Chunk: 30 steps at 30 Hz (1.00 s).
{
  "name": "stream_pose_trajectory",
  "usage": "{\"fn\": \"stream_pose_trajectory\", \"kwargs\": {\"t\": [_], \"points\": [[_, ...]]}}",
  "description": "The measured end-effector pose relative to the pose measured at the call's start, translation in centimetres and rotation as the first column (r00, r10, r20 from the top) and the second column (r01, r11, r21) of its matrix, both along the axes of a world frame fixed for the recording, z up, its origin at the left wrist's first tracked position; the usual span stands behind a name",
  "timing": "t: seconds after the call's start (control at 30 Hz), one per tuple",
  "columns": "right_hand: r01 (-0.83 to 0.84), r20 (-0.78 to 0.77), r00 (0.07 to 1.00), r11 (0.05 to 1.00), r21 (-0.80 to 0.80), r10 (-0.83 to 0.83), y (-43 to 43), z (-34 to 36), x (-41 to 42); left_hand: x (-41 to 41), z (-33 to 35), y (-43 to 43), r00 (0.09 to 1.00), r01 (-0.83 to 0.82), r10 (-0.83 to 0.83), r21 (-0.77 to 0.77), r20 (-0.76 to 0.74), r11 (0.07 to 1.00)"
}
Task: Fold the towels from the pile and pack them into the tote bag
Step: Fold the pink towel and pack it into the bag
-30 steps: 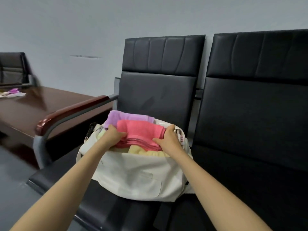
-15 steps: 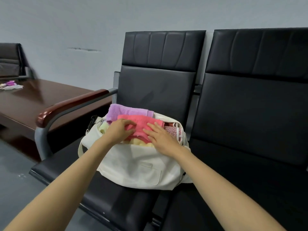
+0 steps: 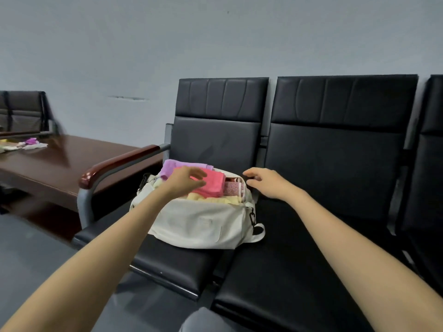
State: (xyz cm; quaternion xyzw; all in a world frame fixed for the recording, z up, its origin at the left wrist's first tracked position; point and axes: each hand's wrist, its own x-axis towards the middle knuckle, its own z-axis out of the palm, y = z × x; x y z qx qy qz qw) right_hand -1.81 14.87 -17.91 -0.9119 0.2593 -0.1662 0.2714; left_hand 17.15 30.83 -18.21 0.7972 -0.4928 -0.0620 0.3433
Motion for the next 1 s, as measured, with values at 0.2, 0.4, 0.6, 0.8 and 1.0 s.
{"fn": "stream_pose_trajectory", "kwargs": {"t": [0.2, 0.4, 0.6, 0.8, 1.0], "points": [[0.097, 0.015, 0.995, 0.995, -0.015, -0.097, 2.6, -1.1, -8.7, -6.6, -0.7, 3.6, 0.992, 0.106, -0.108, -0.038, -0.064, 0.994], [0.129, 0.016, 0.991, 0.991, -0.014, -0.129, 4.4, -2.8, -10.9, -6.9, -1.8, 6.2, 0.993, 0.09, -0.091, -0.018, -0.078, 0.996], [0.086, -0.023, 0.996, 0.995, -0.04, -0.087, 4.5, -3.0, -7.2, -3.7, -2.2, 5.9, 0.987, 0.075, -0.081, -0.045, -0.137, 0.996], [0.056, 0.014, 0.998, 0.998, -0.039, -0.056, 0.3, -3.0, 1.0, 3.5, -1.1, 1.4, 0.989, 0.001, -0.016, -0.105, -0.149, 0.995], [0.066, 0.166, 0.985, 0.997, -0.048, -0.057, -6.8, -0.9, 12.0, 13.8, 1.6, -5.8, 0.998, -0.06, 0.057, -0.1, -0.029, 0.993]]}}
